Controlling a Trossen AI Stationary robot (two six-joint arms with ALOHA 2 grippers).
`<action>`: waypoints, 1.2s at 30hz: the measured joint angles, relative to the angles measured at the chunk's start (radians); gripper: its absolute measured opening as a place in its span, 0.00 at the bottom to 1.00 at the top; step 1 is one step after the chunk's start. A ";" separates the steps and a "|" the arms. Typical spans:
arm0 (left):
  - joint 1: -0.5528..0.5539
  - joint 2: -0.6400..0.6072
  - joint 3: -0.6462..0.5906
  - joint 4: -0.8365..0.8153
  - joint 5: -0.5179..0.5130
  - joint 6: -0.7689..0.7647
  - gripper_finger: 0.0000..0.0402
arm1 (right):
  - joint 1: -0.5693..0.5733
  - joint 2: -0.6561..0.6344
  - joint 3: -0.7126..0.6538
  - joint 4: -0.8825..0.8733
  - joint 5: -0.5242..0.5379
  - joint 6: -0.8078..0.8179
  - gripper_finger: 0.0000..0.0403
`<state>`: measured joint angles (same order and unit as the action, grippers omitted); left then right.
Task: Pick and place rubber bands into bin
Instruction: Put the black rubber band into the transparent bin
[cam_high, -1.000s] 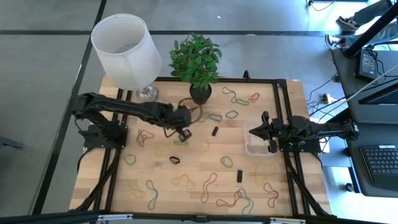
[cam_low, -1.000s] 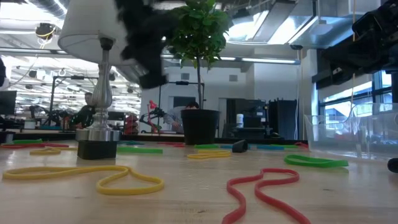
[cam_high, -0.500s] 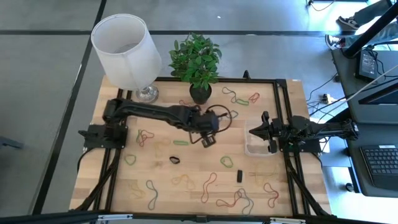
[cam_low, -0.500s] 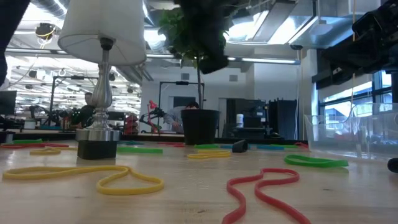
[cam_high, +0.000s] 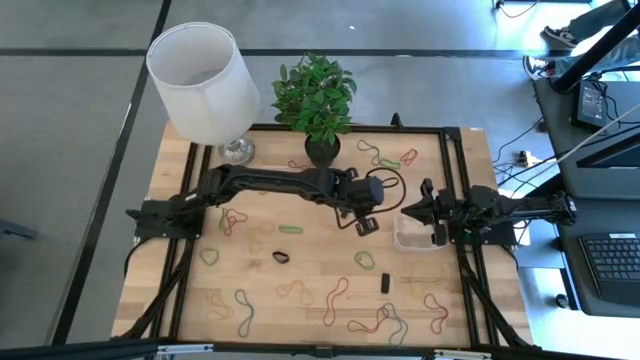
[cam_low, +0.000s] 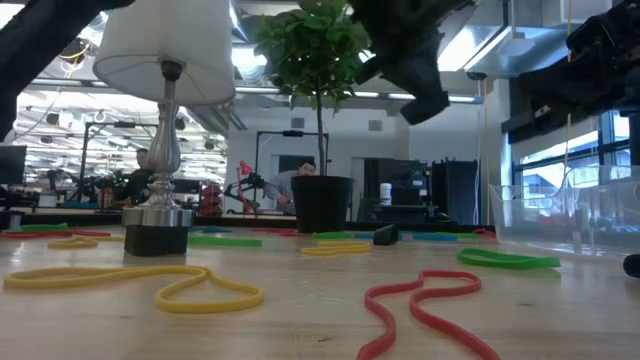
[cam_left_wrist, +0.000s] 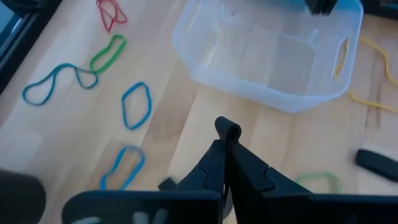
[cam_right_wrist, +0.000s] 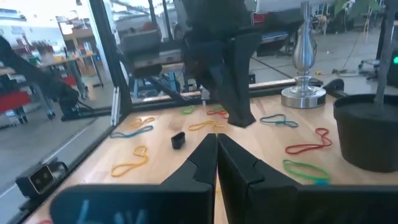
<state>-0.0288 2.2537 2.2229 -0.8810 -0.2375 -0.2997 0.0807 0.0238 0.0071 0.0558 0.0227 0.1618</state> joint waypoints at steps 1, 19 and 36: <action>0.000 0.009 0.008 0.010 0.000 0.000 0.01 | 0.000 0.000 0.003 -0.004 0.000 0.016 0.04; 0.000 0.013 0.017 0.163 -0.053 0.098 0.01 | 0.002 0.338 0.552 -0.581 0.063 0.074 0.00; -0.077 -0.100 -0.055 -0.039 -0.240 0.210 0.01 | 0.002 0.900 0.917 -0.696 0.075 0.046 0.00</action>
<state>-0.1055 2.1533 2.1677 -0.9197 -0.4778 -0.0897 0.0829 0.9240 0.9236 -0.6406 0.0976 0.2079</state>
